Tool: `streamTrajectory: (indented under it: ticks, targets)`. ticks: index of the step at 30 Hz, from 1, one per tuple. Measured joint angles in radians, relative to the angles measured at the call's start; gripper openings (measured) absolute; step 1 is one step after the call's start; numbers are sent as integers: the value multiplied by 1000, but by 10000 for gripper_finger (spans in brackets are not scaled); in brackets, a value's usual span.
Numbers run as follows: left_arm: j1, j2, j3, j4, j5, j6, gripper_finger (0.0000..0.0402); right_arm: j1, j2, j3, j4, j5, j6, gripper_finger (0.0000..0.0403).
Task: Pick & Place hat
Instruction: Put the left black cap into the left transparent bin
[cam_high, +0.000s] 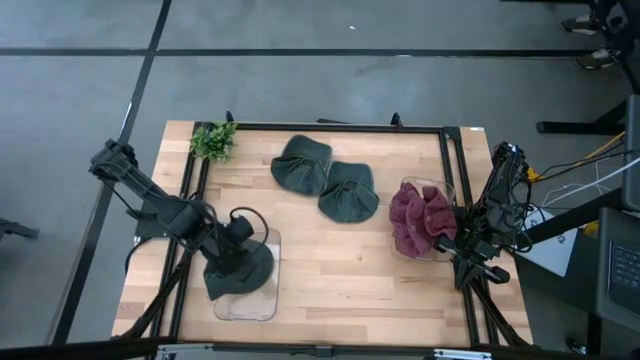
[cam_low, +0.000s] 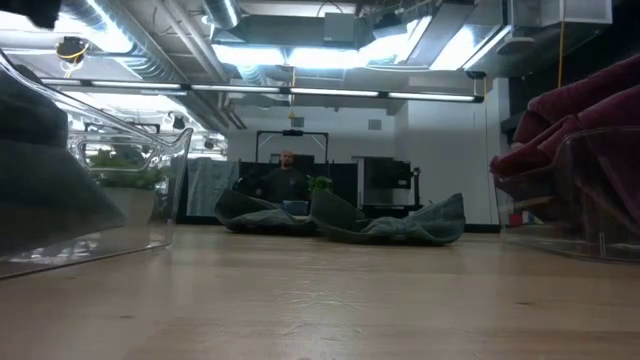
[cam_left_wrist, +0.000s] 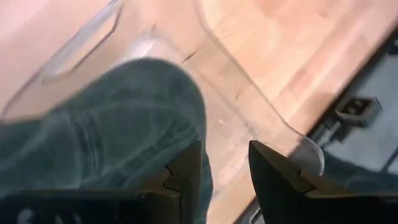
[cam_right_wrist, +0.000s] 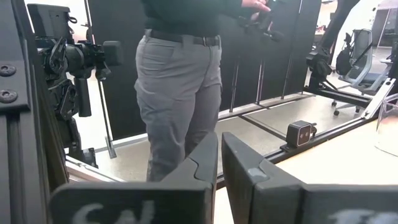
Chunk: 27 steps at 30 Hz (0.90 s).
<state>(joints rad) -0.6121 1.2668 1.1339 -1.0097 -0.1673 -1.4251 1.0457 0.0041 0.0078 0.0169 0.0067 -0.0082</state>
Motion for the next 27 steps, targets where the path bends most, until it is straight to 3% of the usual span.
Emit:
streamTrajectory:
  ticks: [5,8,14,19,22,27]
  targets:
    - [0,-38,0,15,-36,224,123,0,0,0,0,0,0,24]
    - [0,-47,0,11,-8,347,124,0,0,0,0,0,0,24]
    - [-31,-48,0,4,264,410,122,0,0,0,0,0,0,24]
    - [-139,-48,0,38,433,290,114,0,0,0,0,0,0,24]
    - [-218,-38,0,136,404,238,109,0,0,0,0,0,0,24]
    - [-337,20,0,274,225,327,103,0,0,0,0,0,0,24]
